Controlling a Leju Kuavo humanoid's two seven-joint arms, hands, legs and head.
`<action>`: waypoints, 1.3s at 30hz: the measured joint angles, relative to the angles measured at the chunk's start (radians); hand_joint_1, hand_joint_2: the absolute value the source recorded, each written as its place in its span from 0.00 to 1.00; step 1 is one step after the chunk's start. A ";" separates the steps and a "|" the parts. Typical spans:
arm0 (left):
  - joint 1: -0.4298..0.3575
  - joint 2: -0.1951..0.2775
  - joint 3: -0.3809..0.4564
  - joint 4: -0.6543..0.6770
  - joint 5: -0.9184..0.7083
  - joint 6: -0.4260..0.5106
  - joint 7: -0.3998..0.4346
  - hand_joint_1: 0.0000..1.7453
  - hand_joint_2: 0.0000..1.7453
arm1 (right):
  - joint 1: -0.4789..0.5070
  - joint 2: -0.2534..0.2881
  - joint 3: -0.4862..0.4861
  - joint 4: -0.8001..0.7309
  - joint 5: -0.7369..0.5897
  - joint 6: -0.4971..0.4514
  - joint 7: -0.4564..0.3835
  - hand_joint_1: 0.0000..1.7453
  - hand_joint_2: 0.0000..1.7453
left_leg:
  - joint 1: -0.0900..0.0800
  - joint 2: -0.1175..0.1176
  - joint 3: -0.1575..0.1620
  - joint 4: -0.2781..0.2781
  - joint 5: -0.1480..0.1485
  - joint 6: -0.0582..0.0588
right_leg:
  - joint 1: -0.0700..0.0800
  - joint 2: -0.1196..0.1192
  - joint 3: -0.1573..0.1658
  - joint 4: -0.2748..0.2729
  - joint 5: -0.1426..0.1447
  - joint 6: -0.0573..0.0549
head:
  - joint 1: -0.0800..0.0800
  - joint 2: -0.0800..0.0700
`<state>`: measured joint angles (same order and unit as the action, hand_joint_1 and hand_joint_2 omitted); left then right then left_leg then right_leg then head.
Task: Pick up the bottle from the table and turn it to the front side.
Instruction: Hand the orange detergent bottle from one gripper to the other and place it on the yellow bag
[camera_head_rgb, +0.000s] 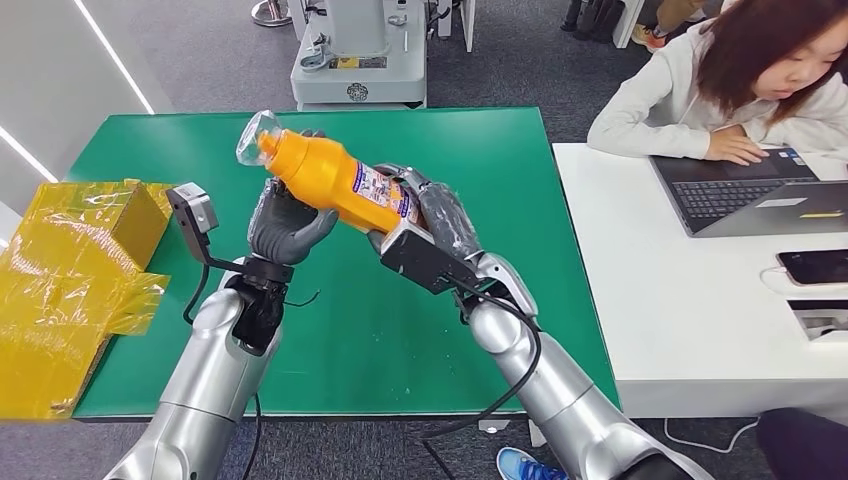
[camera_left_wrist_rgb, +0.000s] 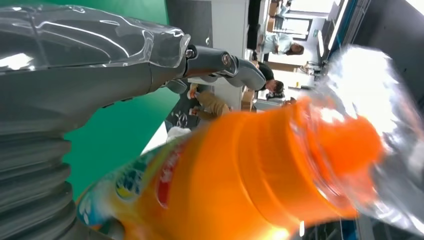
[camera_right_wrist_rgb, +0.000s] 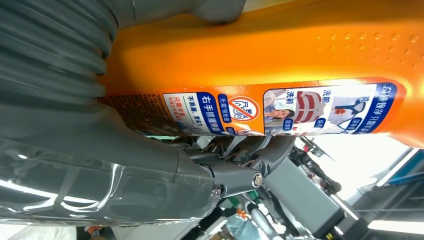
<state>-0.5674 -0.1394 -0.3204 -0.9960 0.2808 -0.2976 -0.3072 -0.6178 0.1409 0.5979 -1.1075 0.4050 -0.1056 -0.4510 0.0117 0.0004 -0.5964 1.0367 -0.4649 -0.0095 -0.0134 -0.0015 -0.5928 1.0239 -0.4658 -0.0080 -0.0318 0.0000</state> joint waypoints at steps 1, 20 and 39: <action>0.000 -0.001 0.000 0.000 0.004 -0.008 0.002 0.00 1.00 | 0.000 0.000 0.000 0.007 0.001 -0.001 0.001 1.00 1.00 | 0.000 0.000 0.000 0.000 0.000 0.000 | 0.000 0.000 0.000 0.000 0.000 0.000 | 0.000 0.000; 0.016 -0.050 -0.062 -0.034 -0.114 0.059 -0.002 0.00 1.00 | 0.041 -0.015 -0.033 0.011 0.007 -0.044 -0.004 1.00 1.00 | 0.000 0.000 0.000 0.000 0.000 0.000 | 0.000 0.000 -0.001 -0.001 0.000 0.000 | 0.000 0.000; -0.031 -0.120 -0.094 0.040 -0.229 0.090 -0.010 0.00 1.00 | 0.102 -0.021 -0.112 -0.061 0.046 -0.034 -0.006 1.00 1.00 | 0.000 0.000 0.000 0.000 0.000 0.000 | 0.000 0.000 -0.001 0.000 0.000 0.000 | 0.000 0.000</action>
<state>-0.5983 -0.2599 -0.4147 -0.9565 0.0517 -0.2073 -0.3174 -0.5160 0.1194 0.4857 -1.1685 0.4511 -0.1392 -0.4569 0.0115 0.0006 -0.5967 1.0370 -0.4650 -0.0094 -0.0135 -0.0014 -0.5937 1.0235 -0.4658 -0.0080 -0.0319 0.0000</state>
